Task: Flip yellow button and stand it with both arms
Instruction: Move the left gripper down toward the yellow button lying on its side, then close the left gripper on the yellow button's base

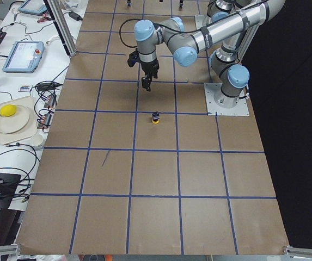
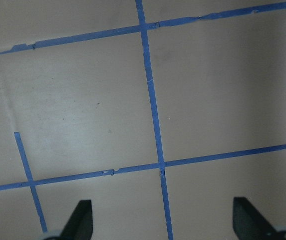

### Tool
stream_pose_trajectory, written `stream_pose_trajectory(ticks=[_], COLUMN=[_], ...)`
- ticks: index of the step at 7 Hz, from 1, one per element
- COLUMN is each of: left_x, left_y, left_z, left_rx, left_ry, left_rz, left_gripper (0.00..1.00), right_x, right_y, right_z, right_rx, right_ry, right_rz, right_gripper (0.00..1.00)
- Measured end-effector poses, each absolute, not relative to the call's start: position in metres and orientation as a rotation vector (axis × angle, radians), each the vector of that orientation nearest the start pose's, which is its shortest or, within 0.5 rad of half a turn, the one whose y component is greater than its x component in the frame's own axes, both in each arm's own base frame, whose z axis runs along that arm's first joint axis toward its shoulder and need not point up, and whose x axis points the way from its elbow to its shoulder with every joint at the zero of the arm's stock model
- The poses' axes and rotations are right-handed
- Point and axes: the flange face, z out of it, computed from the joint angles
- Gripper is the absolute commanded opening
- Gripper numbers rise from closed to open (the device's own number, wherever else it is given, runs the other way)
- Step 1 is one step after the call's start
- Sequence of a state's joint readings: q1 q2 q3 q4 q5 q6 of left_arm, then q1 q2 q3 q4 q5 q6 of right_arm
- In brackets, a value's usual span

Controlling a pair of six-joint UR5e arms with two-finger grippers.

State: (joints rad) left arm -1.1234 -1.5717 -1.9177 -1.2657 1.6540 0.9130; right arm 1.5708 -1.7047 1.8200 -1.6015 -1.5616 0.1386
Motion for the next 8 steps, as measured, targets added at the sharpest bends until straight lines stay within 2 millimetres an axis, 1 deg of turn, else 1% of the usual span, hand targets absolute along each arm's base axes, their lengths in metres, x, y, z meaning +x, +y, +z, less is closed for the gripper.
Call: stream_pose_trajectory(ticks=[1, 2, 4, 5, 6, 7, 8], left_x=[0.101, 0.111, 0.127, 0.135, 0.145, 0.163, 0.182], left_y=[-0.464, -0.455, -0.444, -0.442, -0.443, -0.442, -0.438], left_z=[0.329, 0.314, 0.296, 0.288, 0.278, 0.265, 0.249], left_rx=[0.815, 0.936, 1.13, 1.252, 1.404, 1.521, 1.578], left_ry=[2.987, 2.963, 2.943, 2.915, 2.876, 2.868, 2.894], left_rz=[0.114, 0.113, 0.107, 0.112, 0.111, 0.077, 0.027], left_gripper=[0.95, 0.95, 0.95, 0.96, 0.99, 0.99, 0.99], right_x=[0.134, 0.134, 0.134, 0.134, 0.134, 0.134, 0.134], right_y=[-0.423, -0.423, -0.422, -0.422, -0.422, -0.422, -0.422], right_z=[0.43, 0.429, 0.429, 0.429, 0.429, 0.429, 0.428], right_rx=[0.218, 0.219, 0.219, 0.218, 0.218, 0.218, 0.218], right_ry=[3.128, 3.129, 3.128, 3.129, 3.129, 3.129, 3.129], right_rz=[0.136, 0.139, 0.14, 0.14, 0.14, 0.14, 0.141], right_gripper=[1.0, 1.0, 1.0, 1.0, 1.0, 1.0, 1.0])
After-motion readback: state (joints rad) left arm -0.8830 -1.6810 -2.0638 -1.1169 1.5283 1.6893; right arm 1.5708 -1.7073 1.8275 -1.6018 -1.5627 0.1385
